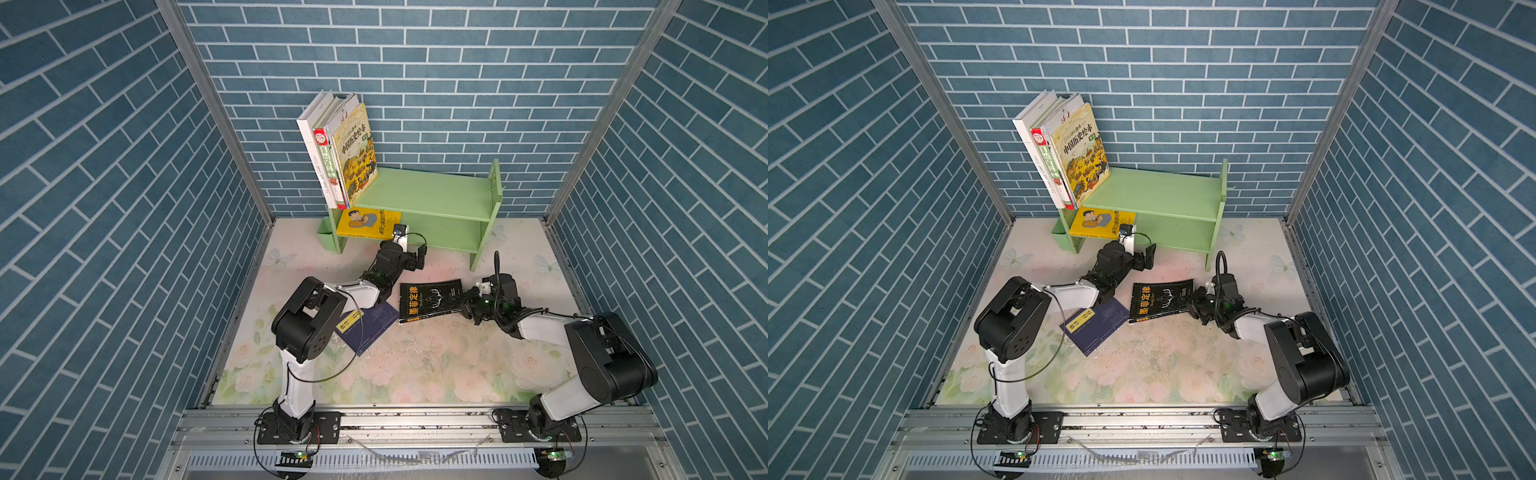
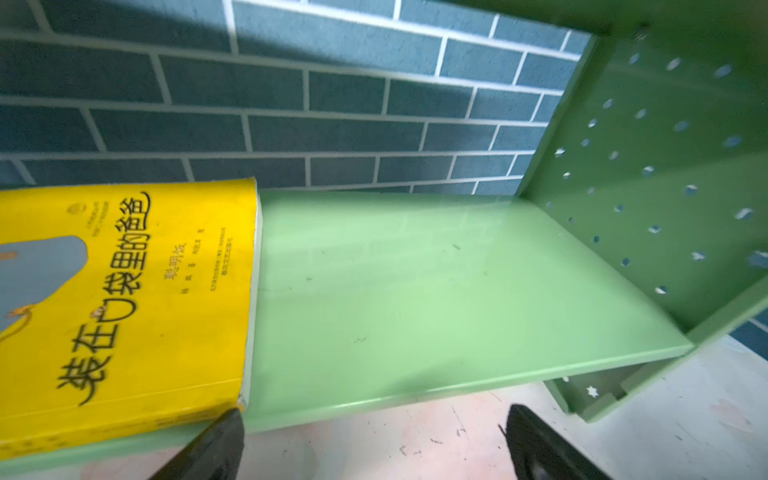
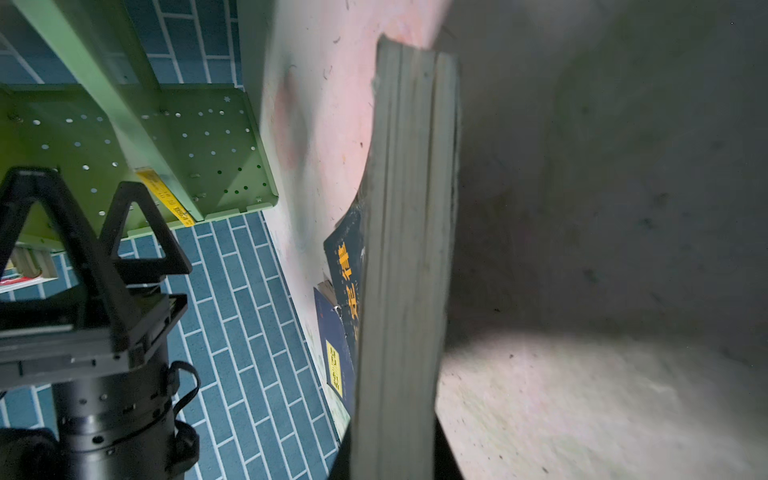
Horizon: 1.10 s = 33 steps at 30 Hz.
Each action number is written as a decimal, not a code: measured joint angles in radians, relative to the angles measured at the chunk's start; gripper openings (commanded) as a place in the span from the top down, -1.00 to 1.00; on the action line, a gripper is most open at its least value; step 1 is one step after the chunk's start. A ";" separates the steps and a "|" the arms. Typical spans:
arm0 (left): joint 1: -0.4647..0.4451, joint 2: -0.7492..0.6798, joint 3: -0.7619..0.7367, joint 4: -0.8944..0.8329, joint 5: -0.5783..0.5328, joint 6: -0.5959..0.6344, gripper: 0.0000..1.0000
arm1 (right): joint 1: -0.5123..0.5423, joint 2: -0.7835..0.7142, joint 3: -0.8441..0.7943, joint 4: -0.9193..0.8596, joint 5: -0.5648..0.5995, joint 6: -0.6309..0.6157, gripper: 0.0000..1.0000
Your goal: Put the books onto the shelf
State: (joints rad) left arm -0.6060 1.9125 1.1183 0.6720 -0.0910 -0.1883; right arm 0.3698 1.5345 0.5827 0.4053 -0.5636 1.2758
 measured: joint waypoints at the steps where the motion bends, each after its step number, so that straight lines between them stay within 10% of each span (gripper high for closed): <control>1: -0.006 -0.038 -0.006 -0.026 0.016 -0.008 -0.99 | 0.000 -0.012 0.014 -0.016 0.000 -0.007 1.00; 13: -0.008 -0.711 -0.092 -0.467 0.073 -0.191 -0.99 | 0.005 -0.277 0.050 -0.063 0.057 -0.045 1.00; 23: 0.098 -0.922 -0.293 -0.724 0.212 -0.573 -0.99 | 0.160 -0.235 0.069 0.188 0.169 -0.042 1.00; 33: 0.150 -0.996 -0.530 -0.569 0.364 -0.921 -0.99 | 0.193 0.025 0.099 0.595 0.293 0.055 1.00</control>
State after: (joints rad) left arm -0.4561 0.9165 0.5884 0.1032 0.2733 -1.1095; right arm 0.5629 1.5597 0.6815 1.0004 -0.2703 1.3304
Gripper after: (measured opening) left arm 0.996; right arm 0.150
